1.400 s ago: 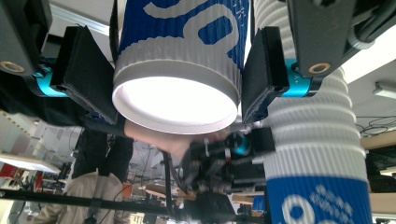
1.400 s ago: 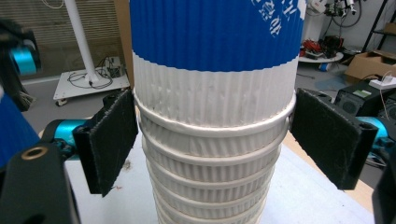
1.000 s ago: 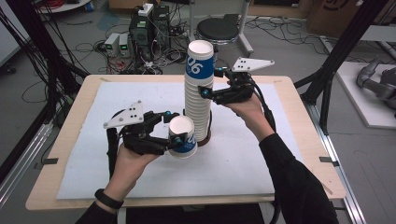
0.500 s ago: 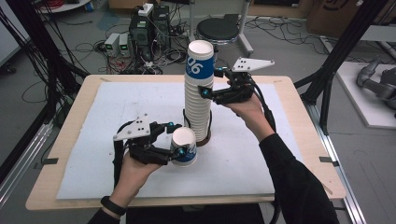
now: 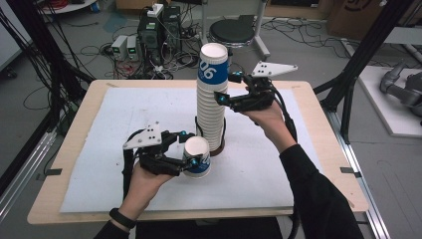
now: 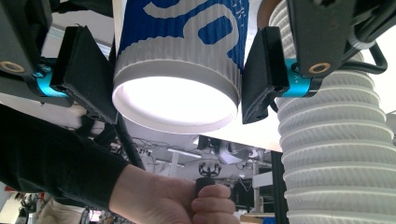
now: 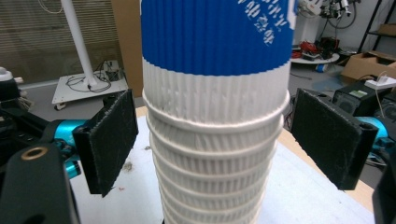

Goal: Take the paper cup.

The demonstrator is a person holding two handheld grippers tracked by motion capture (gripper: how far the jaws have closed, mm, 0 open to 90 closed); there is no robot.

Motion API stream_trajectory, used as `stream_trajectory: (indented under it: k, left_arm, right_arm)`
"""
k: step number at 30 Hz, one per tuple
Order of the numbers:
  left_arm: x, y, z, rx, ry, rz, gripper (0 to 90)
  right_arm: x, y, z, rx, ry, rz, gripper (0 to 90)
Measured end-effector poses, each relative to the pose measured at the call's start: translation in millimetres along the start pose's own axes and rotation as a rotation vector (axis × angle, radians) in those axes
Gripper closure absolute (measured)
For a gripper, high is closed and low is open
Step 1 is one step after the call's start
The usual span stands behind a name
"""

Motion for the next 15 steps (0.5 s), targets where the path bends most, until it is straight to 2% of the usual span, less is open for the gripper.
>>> stream_trajectory:
  k: [7,15]
  left_arm:
    - [-1.6,-1.5,-1.4,0.004,-0.004,0.003,30.0]
    - [-3.5,-3.5,-1.7,-0.002,-0.002,0.002,30.0]
  right_arm:
    - [-0.2,-11.6,19.9,0.012,-0.032,0.008,15.7]
    - [-2.7,-36.4,48.2,0.029,-0.056,-0.007,15.7]
Point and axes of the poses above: each handheld gripper's, and its own axes: z roughly backward along the jaws, y roughly out of its top, x roughly to its right, the point moved 3 cm from there along -z, roughly forward along the jaws, and after that the axes turned 9 degrees about -x, right-handed, at the moved point
